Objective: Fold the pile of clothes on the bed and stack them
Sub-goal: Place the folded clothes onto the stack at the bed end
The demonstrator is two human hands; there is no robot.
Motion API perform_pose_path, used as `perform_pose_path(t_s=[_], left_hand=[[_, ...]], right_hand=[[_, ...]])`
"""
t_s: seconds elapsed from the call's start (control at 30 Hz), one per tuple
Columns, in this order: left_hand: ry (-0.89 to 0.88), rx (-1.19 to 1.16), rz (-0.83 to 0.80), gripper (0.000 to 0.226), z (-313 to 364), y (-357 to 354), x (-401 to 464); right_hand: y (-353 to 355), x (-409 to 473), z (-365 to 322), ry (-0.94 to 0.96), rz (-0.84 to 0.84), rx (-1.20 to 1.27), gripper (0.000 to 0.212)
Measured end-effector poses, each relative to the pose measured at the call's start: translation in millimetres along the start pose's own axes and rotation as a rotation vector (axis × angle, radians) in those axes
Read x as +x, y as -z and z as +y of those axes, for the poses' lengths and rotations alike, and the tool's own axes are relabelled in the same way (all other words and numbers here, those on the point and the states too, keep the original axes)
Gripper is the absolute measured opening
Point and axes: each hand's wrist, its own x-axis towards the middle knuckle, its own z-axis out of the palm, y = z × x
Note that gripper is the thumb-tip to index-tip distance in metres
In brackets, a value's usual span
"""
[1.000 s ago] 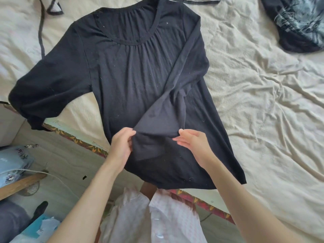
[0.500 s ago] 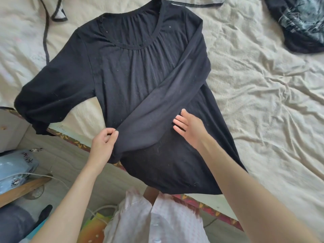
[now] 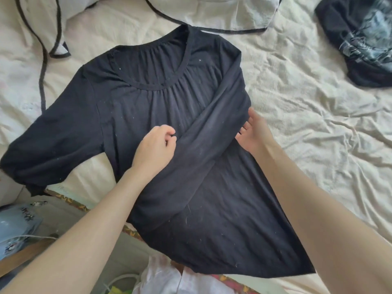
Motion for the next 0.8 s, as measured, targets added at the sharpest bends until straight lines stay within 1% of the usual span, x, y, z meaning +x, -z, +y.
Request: perform_pose_path(t_s=[0.1, 0.17, 0.23, 0.33, 0.4, 0.47, 0.5, 0.6, 0.73, 0.8], left_hand=[[-0.117, -0.048, -0.047, 0.028, 45, -11, 57], [-0.134, -0.115, -0.047, 0.030, 76, -16, 94], [-0.114, -0.188, -0.051, 0.030, 102, -21, 126], [-0.072, -0.223, -0.072, 0.032, 131, -34, 160], [-0.034, -0.226, -0.079, 0.040, 143, -41, 172], [0.003, -0.181, -0.097, 0.050, 151, -46, 180], [0.013, -0.154, -0.104, 0.049, 154, -47, 183], [0.034, -0.138, -0.088, 0.016, 157, -41, 190], [0.202, -0.393, -0.073, 0.015, 129, -16, 191], [0.290, -0.391, -0.069, 0.016, 106, -3, 183]], right_hand=[[-5, 14, -21, -0.052, 0.018, 0.141, 0.035], [-6, 22, -32, -0.115, 0.040, 0.227, 0.032], [-6, 27, -39, -0.194, 0.037, 0.290, 0.032], [-2, 31, -45, -0.261, -0.018, 0.323, 0.034], [2, 32, -46, -0.242, -0.070, 0.292, 0.032], [5, 33, -47, -0.183, -0.067, 0.240, 0.020], [7, 32, -47, -0.142, -0.055, 0.225, 0.017], [14, 33, -47, -0.059, -0.046, 0.254, 0.019], [11, 23, -42, 0.017, -0.089, 0.252, 0.012], [5, 17, -30, 0.005, -0.087, 0.165, 0.012]])
